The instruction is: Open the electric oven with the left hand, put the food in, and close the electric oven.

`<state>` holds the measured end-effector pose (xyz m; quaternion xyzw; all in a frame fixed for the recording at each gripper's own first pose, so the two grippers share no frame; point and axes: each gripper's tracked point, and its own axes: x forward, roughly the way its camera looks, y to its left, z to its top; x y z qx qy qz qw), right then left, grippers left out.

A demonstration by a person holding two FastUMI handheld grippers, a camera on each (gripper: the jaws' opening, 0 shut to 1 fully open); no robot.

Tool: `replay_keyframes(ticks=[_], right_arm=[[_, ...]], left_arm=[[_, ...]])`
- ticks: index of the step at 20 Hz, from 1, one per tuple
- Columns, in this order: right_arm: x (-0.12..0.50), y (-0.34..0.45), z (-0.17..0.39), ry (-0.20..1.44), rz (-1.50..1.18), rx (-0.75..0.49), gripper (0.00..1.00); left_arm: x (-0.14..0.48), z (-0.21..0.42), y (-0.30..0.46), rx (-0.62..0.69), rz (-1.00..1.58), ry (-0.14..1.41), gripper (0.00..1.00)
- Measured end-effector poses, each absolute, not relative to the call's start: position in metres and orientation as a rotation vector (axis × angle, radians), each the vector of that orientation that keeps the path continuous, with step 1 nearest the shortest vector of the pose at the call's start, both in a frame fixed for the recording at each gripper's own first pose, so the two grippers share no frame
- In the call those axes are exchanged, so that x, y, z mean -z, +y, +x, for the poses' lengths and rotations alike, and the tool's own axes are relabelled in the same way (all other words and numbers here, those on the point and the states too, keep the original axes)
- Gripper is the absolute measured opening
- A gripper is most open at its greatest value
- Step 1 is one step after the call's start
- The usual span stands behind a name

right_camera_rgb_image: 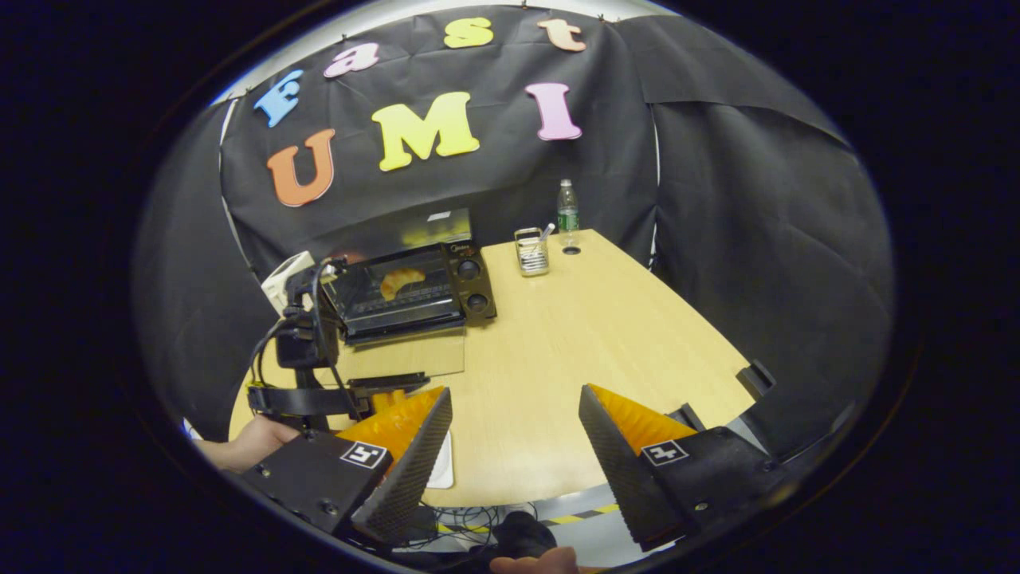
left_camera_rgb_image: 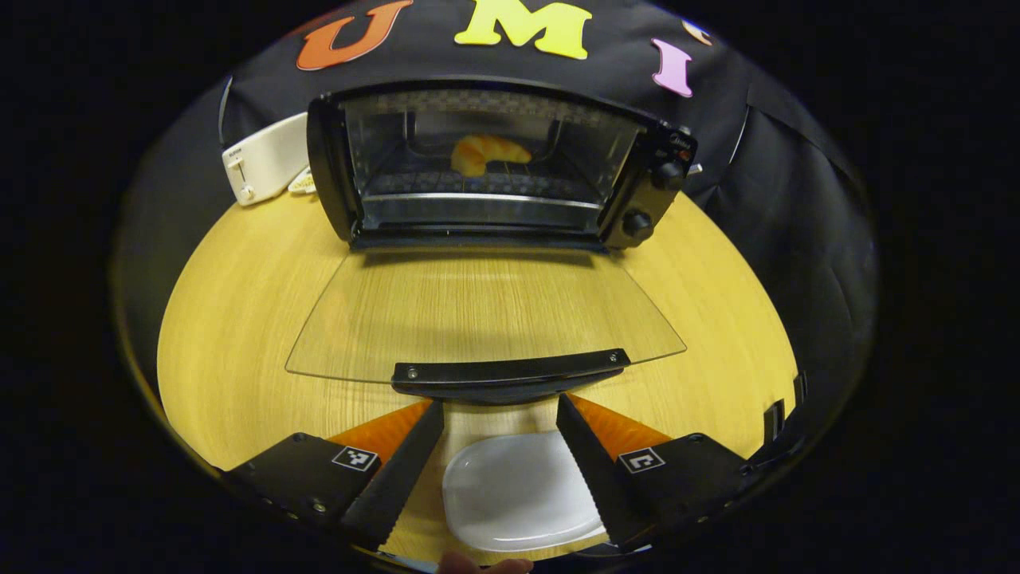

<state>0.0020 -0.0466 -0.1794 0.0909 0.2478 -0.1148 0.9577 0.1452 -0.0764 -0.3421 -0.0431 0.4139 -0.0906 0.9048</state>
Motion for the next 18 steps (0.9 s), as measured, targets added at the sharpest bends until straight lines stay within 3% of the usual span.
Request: replay_keyframes(ticks=[5,12,18], right_arm=[[0.171,-0.045,0.004,0.476,0.195,0.224,0.99],[0.154,-0.057,0.014,0.442,0.178,0.216,1.0],[0.103,-0.063,0.069,0.316,0.086,0.164,1.0]], left_arm=[[0.263,0.191,-0.079,0.203,-0.095,0.668,0.95],[0.217,0.255,-0.074,0.18,-0.106,0.543,0.94],[0.162,0.264,-0.057,0.161,-0.125,0.41,0.94]])
